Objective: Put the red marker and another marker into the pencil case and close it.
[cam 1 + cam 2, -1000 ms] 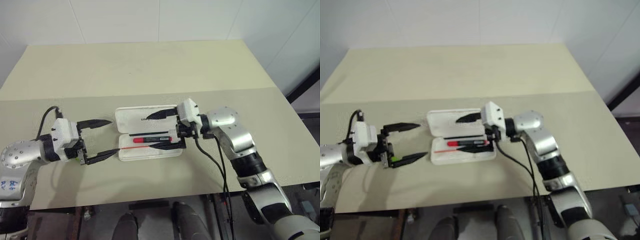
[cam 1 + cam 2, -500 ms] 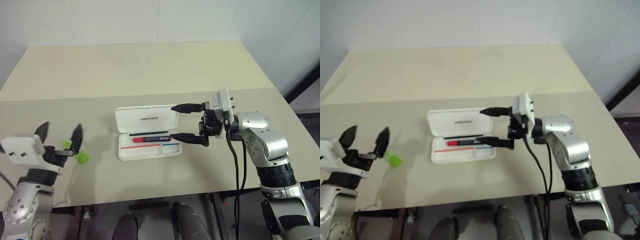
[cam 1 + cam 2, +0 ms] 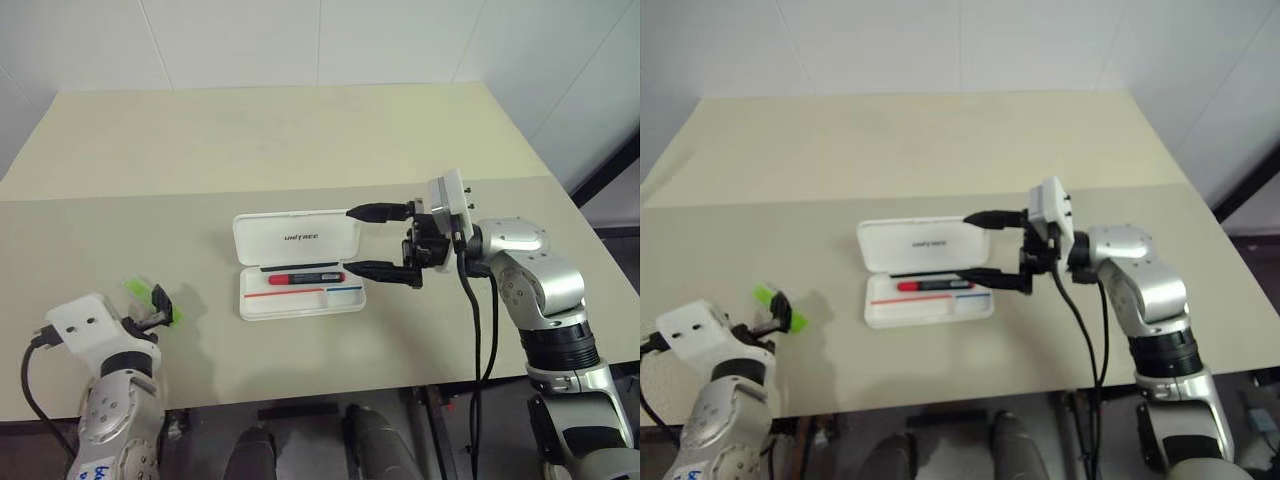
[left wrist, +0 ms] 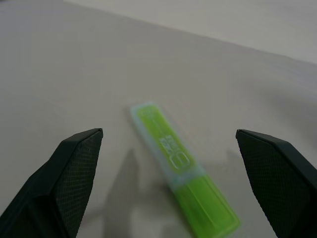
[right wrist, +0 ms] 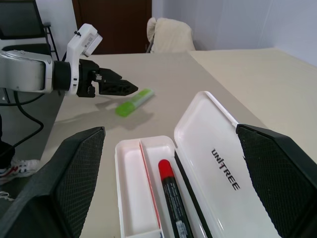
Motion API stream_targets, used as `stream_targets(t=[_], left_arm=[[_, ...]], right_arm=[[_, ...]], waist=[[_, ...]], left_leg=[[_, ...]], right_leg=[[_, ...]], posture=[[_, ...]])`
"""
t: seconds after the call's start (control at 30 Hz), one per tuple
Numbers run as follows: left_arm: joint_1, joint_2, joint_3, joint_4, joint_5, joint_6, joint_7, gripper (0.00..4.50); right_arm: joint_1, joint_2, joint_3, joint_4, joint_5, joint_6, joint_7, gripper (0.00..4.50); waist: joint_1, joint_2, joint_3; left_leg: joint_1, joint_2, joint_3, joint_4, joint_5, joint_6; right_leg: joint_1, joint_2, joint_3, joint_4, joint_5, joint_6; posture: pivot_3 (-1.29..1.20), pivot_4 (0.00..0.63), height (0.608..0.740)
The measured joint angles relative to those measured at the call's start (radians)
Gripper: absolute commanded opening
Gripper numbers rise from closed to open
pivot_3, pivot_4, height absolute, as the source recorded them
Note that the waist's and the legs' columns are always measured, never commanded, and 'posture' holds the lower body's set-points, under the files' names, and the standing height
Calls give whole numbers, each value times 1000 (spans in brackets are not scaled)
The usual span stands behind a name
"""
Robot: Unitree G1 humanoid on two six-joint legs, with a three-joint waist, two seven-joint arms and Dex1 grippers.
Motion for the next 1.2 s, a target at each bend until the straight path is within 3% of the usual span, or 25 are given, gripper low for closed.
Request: stream_targets(t=[0.5, 0.6, 0.87, 1.2], left_arm=[[-85, -34, 16, 99, 28, 57, 46, 4500], [-94, -35, 34, 106, 24, 63, 47, 3920], [-114, -29, 70, 111, 19, 91, 44, 1149], [-152, 1, 93, 117, 19, 147, 34, 1037]], right_arm=[[-8, -39, -20, -82, 38, 40, -47, 4473], [-8, -40, -21, -94, 41, 42, -59, 4500], [6, -43, -23, -104, 57, 42, -64, 4500], [36, -116, -23, -118, 87, 44, 24, 4500]], waist=[[1, 0, 0], [0, 0, 0], [5, 0, 0], [9, -1, 0]], left_leg=[[0, 0, 0, -1, 0, 0], [0, 0, 0, -2, 0, 0], [0, 0, 0, -1, 0, 0], [0, 0, 0, -1, 0, 0]], right_leg=[[0, 0, 0, -3, 0, -1], [0, 0, 0, -2, 0, 0], [0, 0, 1, -3, 0, -1], [0, 0, 1, -3, 0, -1]], posture=[[0, 150, 740], [0, 150, 740], [0, 150, 740], [0, 150, 740]])
